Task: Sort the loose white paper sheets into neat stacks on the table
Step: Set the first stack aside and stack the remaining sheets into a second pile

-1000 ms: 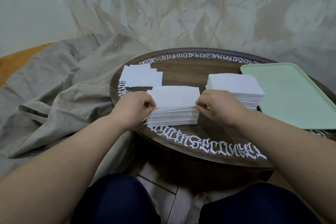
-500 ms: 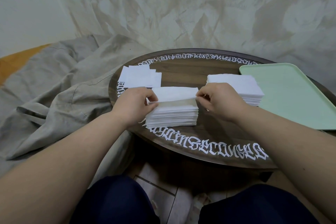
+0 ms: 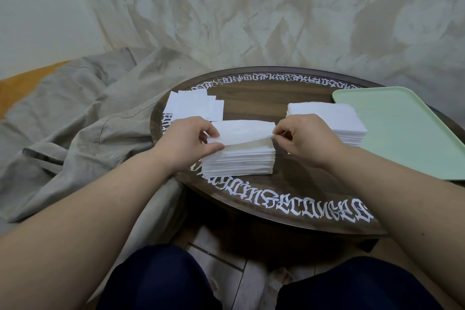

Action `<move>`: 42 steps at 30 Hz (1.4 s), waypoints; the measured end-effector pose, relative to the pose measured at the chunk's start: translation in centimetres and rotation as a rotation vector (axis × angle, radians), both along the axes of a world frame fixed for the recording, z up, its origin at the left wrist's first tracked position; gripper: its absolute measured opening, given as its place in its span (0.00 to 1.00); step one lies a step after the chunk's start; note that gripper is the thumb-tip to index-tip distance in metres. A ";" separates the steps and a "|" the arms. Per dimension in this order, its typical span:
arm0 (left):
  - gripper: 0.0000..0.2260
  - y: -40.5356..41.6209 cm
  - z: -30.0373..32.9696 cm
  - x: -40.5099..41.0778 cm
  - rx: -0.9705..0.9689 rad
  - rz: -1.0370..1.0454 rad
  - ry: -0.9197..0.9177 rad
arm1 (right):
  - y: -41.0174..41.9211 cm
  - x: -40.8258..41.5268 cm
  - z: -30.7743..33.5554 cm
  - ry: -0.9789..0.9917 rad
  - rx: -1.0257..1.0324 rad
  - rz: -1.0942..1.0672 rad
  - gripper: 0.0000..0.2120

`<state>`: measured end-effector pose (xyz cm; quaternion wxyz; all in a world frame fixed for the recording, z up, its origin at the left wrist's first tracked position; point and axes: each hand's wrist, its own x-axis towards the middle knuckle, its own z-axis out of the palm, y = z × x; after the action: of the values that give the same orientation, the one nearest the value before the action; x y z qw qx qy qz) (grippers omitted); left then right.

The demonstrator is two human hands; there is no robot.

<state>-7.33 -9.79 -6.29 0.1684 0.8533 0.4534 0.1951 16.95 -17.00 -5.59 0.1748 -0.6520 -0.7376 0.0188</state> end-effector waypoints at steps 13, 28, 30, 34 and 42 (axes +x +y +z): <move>0.06 0.9 1.3 0.6 0.091 -0.001 0.096 | 1.0 0.0 0.4 0.024 0.113 -0.005 0.06; 0.08 -0.5 -1.8 -0.3 0.147 -0.013 0.203 | -0.4 -0.8 -2.7 -0.064 0.082 0.113 0.09; 0.07 -0.4 -1.6 -0.4 0.124 -0.034 0.195 | -0.5 -0.7 -2.6 -0.070 0.080 0.116 0.09; 0.06 -0.6 -1.3 -1.0 0.052 -0.107 0.177 | -0.5 -0.4 -2.7 -0.066 0.069 0.120 0.09; 0.12 -0.6 -1.9 -2.0 0.107 0.008 0.123 | -0.7 -0.6 -2.4 -0.085 0.016 -0.013 0.16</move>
<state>-9.35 -10.39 -8.22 0.0937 0.8697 0.4551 0.1666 16.36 -17.75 -8.03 0.1490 -0.6555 -0.7402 -0.0159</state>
